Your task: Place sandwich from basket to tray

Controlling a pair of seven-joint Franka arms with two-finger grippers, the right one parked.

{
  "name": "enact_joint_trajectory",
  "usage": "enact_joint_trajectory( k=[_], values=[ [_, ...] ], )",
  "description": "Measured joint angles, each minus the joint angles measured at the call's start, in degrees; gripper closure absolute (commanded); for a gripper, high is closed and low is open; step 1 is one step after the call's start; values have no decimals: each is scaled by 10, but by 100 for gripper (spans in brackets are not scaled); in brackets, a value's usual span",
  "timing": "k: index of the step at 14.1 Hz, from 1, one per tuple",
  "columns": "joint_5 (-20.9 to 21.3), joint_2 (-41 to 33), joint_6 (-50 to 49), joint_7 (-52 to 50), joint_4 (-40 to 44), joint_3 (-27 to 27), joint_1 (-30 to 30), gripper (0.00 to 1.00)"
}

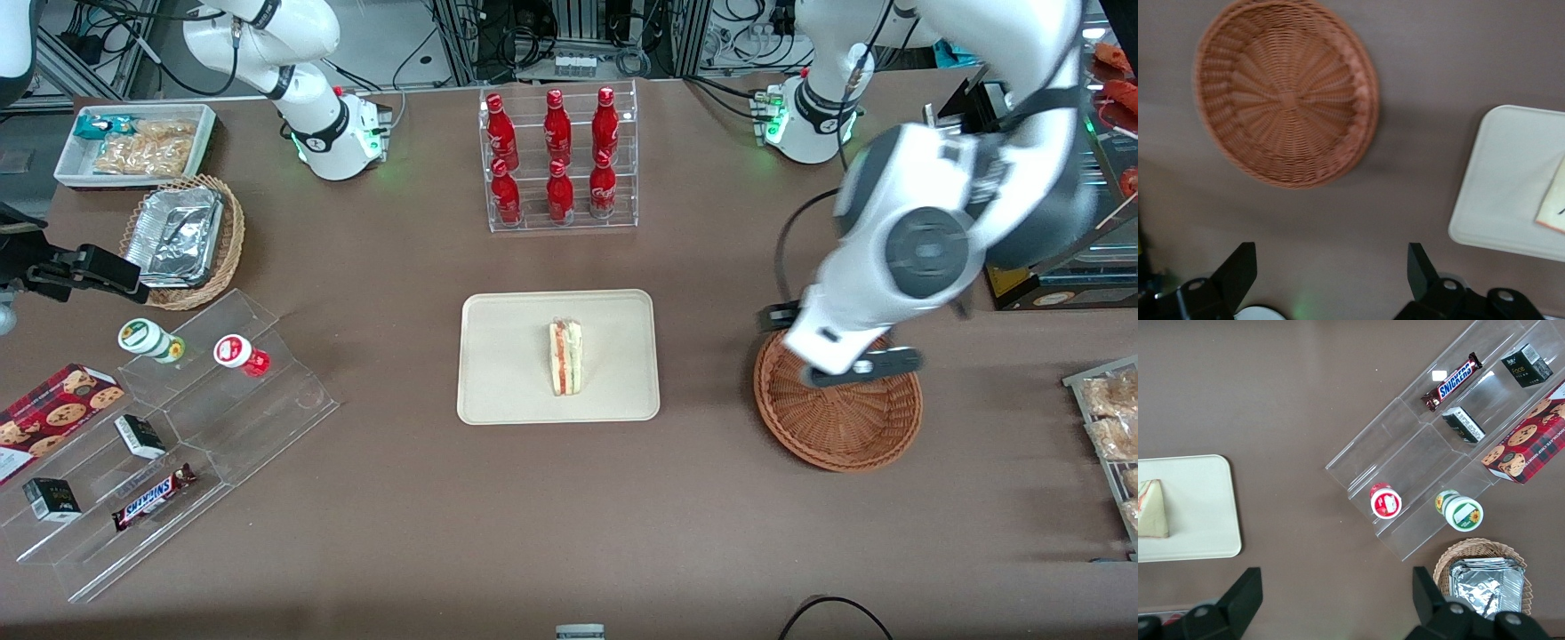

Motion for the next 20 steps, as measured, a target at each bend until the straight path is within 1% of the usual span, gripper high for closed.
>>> enact_joint_trajectory(
  k=[3,5,9,14,16,20],
  values=[
    [0,-51,-30,55,-9,0,56,0],
    [0,-85,-47,77,-10,0,74,0],
    [0,-124,-50,83,-11,0,81,0],
    [-1,-143,-56,94,-11,0,86,0],
    [-8,-147,-56,125,-10,0,91,0],
    [-21,-157,-57,141,-12,0,106,0]
  ],
)
